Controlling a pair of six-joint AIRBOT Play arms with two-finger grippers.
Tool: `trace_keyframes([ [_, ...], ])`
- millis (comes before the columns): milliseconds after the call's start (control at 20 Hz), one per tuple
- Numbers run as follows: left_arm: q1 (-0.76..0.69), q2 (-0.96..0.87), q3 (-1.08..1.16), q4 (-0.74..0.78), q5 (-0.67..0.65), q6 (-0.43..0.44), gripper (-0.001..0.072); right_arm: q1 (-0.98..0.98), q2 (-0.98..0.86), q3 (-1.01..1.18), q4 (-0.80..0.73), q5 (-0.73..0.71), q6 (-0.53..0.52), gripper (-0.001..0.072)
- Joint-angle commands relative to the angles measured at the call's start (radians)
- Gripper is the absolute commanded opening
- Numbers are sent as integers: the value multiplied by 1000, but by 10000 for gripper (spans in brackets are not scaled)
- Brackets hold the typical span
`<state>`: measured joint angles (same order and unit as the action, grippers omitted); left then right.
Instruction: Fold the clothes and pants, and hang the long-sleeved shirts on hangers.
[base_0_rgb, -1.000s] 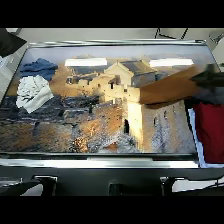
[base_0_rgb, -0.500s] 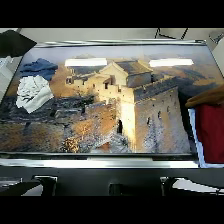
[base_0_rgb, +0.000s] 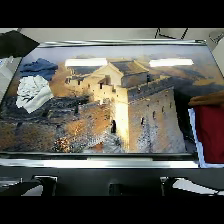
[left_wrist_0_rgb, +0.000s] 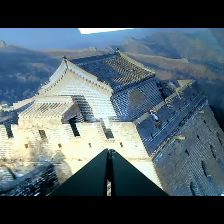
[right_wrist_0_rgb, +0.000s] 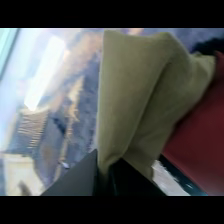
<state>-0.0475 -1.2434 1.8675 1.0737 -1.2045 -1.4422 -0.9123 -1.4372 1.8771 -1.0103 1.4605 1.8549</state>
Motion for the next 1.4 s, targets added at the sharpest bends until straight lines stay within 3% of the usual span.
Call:
trace_keyframes([
  [0, -1, 0, 0, 0, 0, 8, 26, -71, 26, 1, -147, 180, 32, 33],
  [150, -4, 0, 0, 0, 0, 8, 26, -135, 27, -14, -248, 372, -12, 34],
  [450, -6, 0, 0, 0, 0, 6, 26, -135, 62, -303, -428, 385, -64, 34],
  [550, -7, 0, 0, -1, 0, 6, 27, -135, 101, -450, -513, 308, -63, 34],
  [800, -35, -1, 0, -3, 5, 3, 26, -135, 145, -719, -532, 106, -53, 34],
  [1350, -41, -1, 0, -8, 19, 3, 26, -135, 174, -753, -607, 56, -78, 35],
])
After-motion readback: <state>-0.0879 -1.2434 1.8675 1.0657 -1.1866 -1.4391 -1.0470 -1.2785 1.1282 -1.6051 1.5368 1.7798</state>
